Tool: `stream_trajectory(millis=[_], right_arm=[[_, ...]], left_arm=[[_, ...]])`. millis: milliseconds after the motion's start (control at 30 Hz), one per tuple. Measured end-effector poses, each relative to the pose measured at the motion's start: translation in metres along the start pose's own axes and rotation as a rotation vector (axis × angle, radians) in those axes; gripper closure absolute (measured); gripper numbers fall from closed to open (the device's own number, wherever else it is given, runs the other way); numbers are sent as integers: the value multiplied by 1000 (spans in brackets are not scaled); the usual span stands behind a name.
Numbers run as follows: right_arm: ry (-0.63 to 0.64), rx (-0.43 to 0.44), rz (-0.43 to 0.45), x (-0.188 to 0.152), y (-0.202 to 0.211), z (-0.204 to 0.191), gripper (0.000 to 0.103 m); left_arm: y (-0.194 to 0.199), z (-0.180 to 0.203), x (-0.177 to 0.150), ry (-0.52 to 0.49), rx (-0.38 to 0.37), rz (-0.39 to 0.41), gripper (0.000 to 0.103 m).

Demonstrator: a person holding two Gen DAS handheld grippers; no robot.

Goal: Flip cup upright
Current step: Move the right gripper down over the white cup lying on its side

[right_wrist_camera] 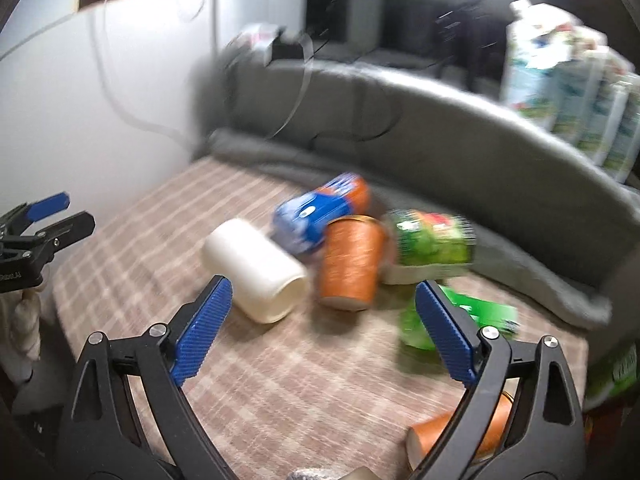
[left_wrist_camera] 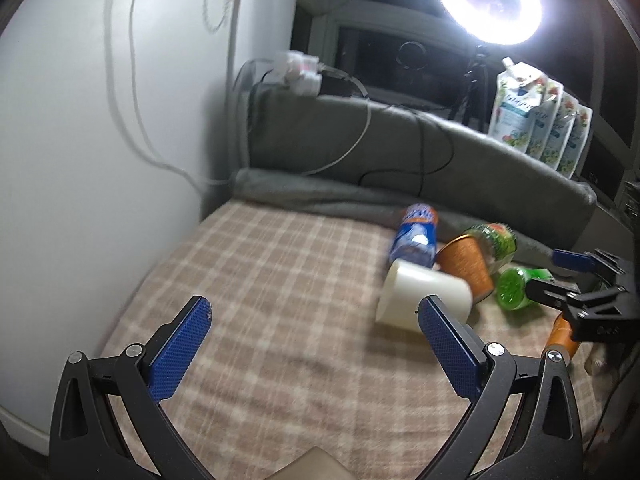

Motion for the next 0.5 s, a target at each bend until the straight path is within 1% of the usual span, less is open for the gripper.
stream_trajectory(millis=[67,100,200,367,500], right_arm=[[54,37,-47,5,-16,-7,19],[89,54,-66,7,-24,-12,21],[199,114,-120,14,-43,-27,21],[324,199,-195,21,-74,-47,21],[386,207,-244,22,-95,-53,21]], left_arm=[[-2,-8,-4,17,7,-17,0],[-3,-12,-6,23,11,-23,0],[-6,-20,-11,44,13,-48,0],[-10,-26,-17,69,9,-77,1],[-12,-30,-18,84,0,-94,3]])
Point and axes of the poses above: each gripper's, at about its wrist camera, not at the fingertips, and y roughly against the way its jaws point, z to its right, x to its top, the point moved 7 cm from there along -y, roughly the way its jaws point, and after that the axes turned 12 degrees about y, right-handed, at the moved point
